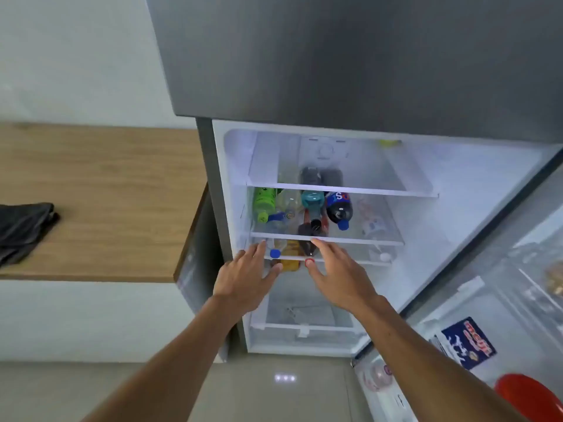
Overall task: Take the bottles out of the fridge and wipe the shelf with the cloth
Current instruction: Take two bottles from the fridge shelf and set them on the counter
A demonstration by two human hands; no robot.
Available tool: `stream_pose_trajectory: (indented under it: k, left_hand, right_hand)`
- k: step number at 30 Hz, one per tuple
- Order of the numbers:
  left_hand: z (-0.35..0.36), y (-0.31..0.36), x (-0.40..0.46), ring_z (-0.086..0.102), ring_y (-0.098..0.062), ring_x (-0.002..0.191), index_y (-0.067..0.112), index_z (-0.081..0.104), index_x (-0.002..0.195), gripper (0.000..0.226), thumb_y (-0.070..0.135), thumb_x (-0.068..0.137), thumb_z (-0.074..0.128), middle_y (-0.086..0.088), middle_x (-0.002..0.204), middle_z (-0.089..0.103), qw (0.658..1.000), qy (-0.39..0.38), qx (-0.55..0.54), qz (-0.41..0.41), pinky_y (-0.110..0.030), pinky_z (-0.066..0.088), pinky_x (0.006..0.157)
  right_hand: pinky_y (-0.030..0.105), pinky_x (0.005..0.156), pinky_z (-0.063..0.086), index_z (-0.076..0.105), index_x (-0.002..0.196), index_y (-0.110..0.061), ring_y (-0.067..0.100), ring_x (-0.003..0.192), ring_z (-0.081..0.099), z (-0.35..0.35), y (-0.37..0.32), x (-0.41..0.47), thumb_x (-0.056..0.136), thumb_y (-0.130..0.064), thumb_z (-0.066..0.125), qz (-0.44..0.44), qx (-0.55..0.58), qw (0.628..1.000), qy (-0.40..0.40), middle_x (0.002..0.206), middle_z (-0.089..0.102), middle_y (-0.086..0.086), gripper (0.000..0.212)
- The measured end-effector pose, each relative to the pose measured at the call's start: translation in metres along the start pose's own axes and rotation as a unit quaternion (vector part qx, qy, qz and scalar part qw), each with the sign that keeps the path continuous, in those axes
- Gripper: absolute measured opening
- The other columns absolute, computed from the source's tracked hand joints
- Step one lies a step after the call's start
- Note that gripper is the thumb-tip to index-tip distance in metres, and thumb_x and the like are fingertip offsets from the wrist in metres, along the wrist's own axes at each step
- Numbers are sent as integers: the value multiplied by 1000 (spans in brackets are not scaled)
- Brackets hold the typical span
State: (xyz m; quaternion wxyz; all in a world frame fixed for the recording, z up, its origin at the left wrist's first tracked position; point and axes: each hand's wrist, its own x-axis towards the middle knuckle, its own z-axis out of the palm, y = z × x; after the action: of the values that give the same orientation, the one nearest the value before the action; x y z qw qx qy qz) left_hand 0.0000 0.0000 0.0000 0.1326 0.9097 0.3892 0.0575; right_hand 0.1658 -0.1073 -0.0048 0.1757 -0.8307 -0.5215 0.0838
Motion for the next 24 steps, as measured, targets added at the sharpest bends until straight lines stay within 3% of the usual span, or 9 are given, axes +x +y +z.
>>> stream_pose_trajectory:
  k: [9,15,18,24]
  left_hand:
    - [83,-14,107,61,-35,104,16,31,136,47,41,97,37,-6,133,49,997,47,-33,-47,-45,48,80]
    - [111,-34,158,62,-37,98,12,25,140,51,38,98,37,-9,138,38,994,60,40,-80,-44,49,71]
    - [120,-38,177,63,-38,92,12,32,134,44,31,96,43,-13,131,42,992,90,33,-83,-41,46,65]
    - [125,-41,199,65,-39,83,11,34,131,40,13,93,47,-16,116,49,986,129,46,-91,-44,53,63]
  right_hand:
    - [43,93,43,48,138,-20,31,115,57,87,38,110,96,-41,51,-51,-82,993,60,128,62,7,46]
    - [44,98,41,46,139,-23,30,118,55,119,49,164,96,-45,45,-44,-79,990,105,125,64,8,49]
    - [44,101,30,51,132,-27,30,117,56,126,50,186,94,-47,45,-44,-117,982,138,121,67,6,44]
    - [46,93,33,55,125,-28,32,103,58,131,45,213,93,-37,51,-39,-125,977,166,103,73,6,33]
